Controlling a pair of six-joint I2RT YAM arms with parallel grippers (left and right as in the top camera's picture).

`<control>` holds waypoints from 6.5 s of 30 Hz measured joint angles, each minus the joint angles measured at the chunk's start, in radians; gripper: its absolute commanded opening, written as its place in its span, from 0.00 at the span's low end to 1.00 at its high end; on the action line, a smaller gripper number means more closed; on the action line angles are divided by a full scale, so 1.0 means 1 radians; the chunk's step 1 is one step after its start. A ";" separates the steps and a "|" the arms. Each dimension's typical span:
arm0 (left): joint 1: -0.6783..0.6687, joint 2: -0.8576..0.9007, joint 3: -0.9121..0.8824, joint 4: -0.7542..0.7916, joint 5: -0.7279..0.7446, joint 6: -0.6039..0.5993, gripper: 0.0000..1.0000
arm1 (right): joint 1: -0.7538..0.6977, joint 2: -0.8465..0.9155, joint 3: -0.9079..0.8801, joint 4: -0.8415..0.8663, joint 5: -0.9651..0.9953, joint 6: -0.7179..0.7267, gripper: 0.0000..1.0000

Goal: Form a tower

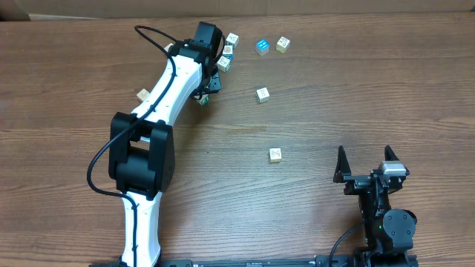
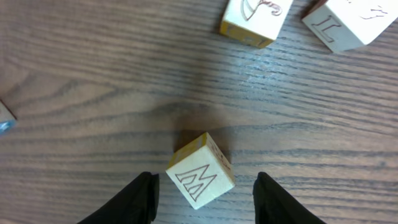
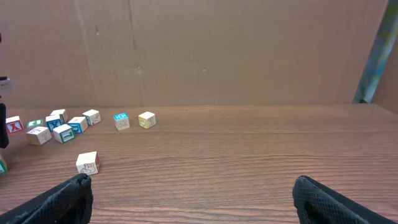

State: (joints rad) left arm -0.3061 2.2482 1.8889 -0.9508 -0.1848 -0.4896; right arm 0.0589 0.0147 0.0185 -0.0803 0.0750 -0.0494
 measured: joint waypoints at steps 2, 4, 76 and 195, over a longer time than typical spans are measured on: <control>0.000 0.000 -0.003 0.001 0.000 -0.034 0.49 | 0.000 0.000 0.000 0.000 0.000 0.000 1.00; 0.000 0.000 -0.010 0.003 0.000 -0.063 0.50 | 0.000 0.000 0.000 0.000 0.000 0.000 1.00; 0.000 0.010 -0.137 0.179 -0.014 0.024 0.34 | 0.000 0.000 0.000 0.000 0.000 0.000 1.00; -0.461 -0.307 -0.150 -0.145 0.174 -0.222 0.04 | 0.000 0.000 0.000 0.000 0.000 0.000 1.00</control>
State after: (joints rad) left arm -0.7670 1.9415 1.7393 -1.0962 -0.0109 -0.7120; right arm 0.0586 0.0147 0.0185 -0.0799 0.0750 -0.0490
